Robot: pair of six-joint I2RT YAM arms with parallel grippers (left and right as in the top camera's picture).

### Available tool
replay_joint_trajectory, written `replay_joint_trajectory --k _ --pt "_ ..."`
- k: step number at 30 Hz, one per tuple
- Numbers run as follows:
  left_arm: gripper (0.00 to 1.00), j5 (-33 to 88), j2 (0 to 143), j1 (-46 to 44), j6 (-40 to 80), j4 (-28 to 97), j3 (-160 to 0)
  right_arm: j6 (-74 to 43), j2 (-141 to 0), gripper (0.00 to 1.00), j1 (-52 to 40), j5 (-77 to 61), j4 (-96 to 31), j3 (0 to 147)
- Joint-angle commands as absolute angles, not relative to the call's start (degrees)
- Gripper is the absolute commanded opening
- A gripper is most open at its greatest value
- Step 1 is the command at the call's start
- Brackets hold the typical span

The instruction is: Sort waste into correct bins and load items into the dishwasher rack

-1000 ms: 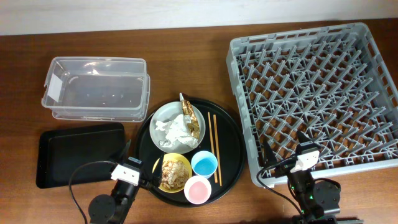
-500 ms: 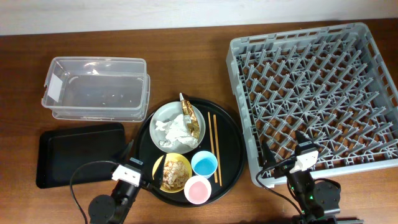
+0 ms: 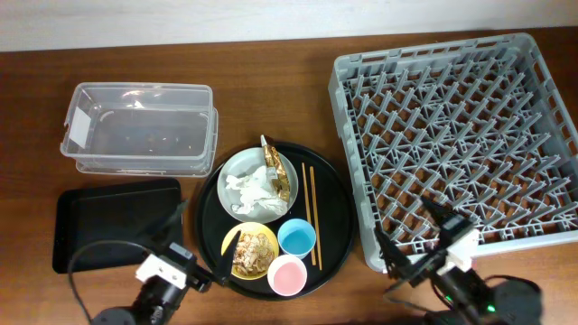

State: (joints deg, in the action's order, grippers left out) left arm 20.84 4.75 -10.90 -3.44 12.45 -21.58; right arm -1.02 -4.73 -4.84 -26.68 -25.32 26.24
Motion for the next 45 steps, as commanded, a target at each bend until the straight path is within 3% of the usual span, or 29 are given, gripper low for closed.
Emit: replay_joint_trajectory --k 1,9,17,20,21,25,27,30,34,40,45 --pt "0.99 21.65 13.58 -10.7 -2.17 20.99 -33.19 -0.84 -13.04 0.98 -4.47 -26.35 -34.7 38.65" --pt "1.0 21.67 45.87 -10.7 -2.44 54.59 -66.46 -0.23 -40.07 0.98 -4.47 -22.94 -63.81 68.88" --pt "0.99 33.93 63.13 -11.92 2.13 67.48 -74.72 -1.3 -52.6 0.98 -4.47 -31.99 -72.47 75.99" --pt "0.82 27.79 67.7 -17.32 4.75 71.85 -73.54 -1.56 -53.52 0.99 -4.47 -31.94 -73.17 75.99" --pt "0.82 24.51 68.77 -19.97 6.7 71.24 -72.16 -1.69 -53.52 0.99 -4.47 -31.97 -73.41 75.99" --pt "0.77 12.82 71.99 -30.7 12.86 62.5 -64.64 -1.96 -53.41 0.99 -4.47 -31.94 -75.24 75.99" --pt "0.64 8.67 75.79 -37.1 17.67 54.94 -59.33 -1.96 -53.41 0.99 -4.47 -31.94 -76.4 75.99" --pt "0.51 6.66 79.68 -39.57 18.87 51.03 -57.6 -1.93 -53.41 0.99 -4.47 -31.94 -77.36 75.99" --pt "0.45 6.61 85.6 -41.21 18.87 48.53 -57.47 -1.93 -53.41 0.99 -4.47 -31.94 -77.6 75.99" --pt "0.01 6.15 89.3 -41.74 21.61 46.09 -57.67 -1.93 -53.41 1.0 -4.47 -31.94 -77.62 75.99" --pt "0.0 5.52 85.89 -40.64 21.63 46.39 -59.42 -1.93 -53.41 1.0 -4.47 -31.94 -77.62 75.99"
